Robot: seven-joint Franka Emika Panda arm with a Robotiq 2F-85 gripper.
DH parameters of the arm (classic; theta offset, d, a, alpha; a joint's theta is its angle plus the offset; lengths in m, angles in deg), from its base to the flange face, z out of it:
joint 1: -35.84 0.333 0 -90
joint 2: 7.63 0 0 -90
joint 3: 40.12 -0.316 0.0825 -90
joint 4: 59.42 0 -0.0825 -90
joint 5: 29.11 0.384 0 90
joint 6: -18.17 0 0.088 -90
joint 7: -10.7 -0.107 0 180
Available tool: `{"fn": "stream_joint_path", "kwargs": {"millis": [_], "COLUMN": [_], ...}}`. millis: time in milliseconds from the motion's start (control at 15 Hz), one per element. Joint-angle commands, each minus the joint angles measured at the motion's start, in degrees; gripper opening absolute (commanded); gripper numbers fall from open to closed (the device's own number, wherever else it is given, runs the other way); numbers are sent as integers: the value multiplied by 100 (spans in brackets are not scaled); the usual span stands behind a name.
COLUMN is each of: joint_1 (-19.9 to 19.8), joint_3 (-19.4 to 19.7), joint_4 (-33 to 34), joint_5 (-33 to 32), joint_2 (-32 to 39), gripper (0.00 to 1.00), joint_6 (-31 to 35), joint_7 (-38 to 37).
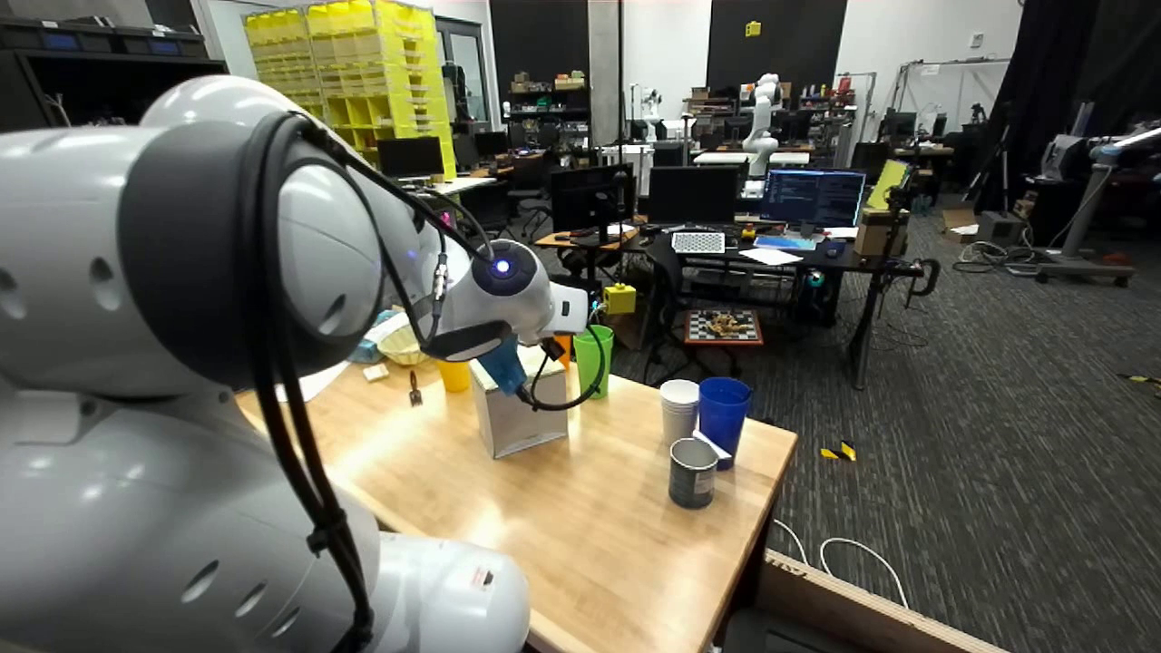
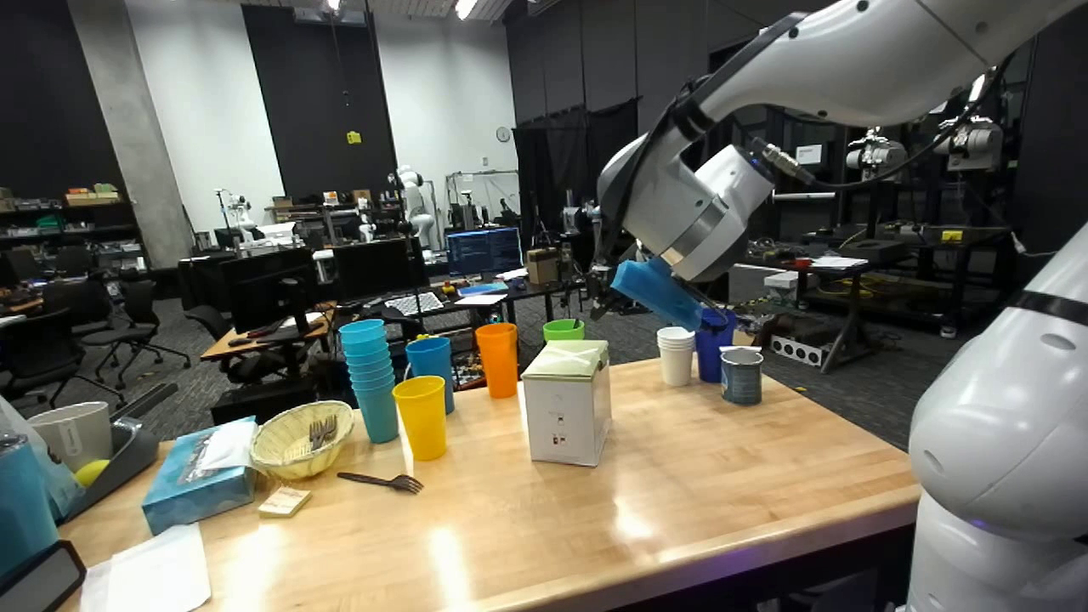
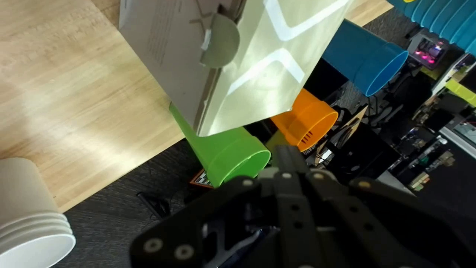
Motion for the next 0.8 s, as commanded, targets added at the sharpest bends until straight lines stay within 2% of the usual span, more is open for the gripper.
{"fn": "stream_joint_path", "kwargs": {"millis": [0,67,200,333,400,467,533,733], "joint_1": [-704,-1220,-1980,-2710,-2759,-2577,-2514,-2254], "joint_3": [-544,-950,-1476,-1932,-1919,-1648,-1525,-1206], "joint_4": [-298,-357,-451,-409,-337,-279,-170,253], "joint_5": [-1135,-1520,-2430,-3324,-3719,-4368,-4724,-5262], "joint_2": [-320,-417,-766,-1303,-1430,-1527,-1618,-1775], "gripper": [0,0,0,0,0,0,0,0], "joint_6": [-223,-459,-1035,-1994,-2388,-2732,-3168,-4556], "joint_7": [-800,-1072,-1710,-2385,-2665,-3126,-3345,-3700]}}
